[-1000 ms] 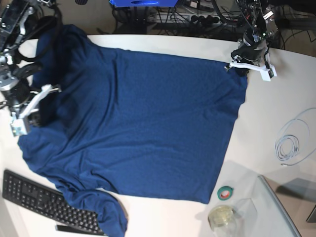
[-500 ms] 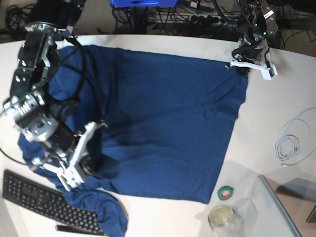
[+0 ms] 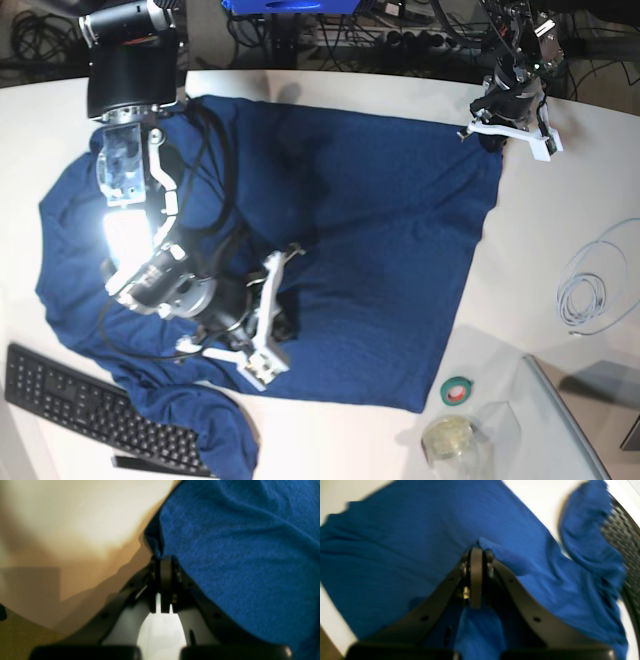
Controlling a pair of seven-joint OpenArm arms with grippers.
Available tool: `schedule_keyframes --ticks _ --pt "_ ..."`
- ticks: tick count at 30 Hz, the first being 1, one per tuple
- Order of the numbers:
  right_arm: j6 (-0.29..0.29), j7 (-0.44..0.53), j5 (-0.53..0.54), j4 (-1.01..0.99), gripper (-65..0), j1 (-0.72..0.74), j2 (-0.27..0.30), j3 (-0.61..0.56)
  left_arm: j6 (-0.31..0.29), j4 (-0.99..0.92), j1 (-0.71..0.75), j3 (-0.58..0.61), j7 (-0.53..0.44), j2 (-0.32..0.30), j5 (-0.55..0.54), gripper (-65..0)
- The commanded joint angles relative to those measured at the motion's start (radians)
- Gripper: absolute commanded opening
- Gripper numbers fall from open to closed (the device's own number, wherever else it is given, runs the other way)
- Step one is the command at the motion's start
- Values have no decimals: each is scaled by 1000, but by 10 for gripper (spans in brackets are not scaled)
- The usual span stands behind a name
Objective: Layout the t-shirt on the table in an organized manner, then fold the t-shirt properly
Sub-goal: 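Sweep the right gripper across the shirt middle to smooth wrinkles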
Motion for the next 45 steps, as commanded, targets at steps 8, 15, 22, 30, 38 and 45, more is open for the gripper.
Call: schedule_keyframes --ticks 8,15,22,30,38,45 --pt "-4 23 104 10 -650 -13 -14 -191 -1 11 5 -3 7 -6 2 -650" --pt "-4 22 138 8 -650 -13 -17 -335 -1 11 5 -3 7 -6 2 -650" --pt "-4 65 138 -102 -650 -12 -40 -464 -1 11 5 0 7 -6 2 -650" --pt "-96 152 138 -256 -645 10 -51 -509 0 11 5 6 7 -6 2 -650" --pt "-201 151 138 -87 -224 -58 15 -414 0 11 5 5 8 -6 3 -650" --pt "-308 94 139 163 -180 -326 8 259 0 11 5 -3 8 -9 3 -650"
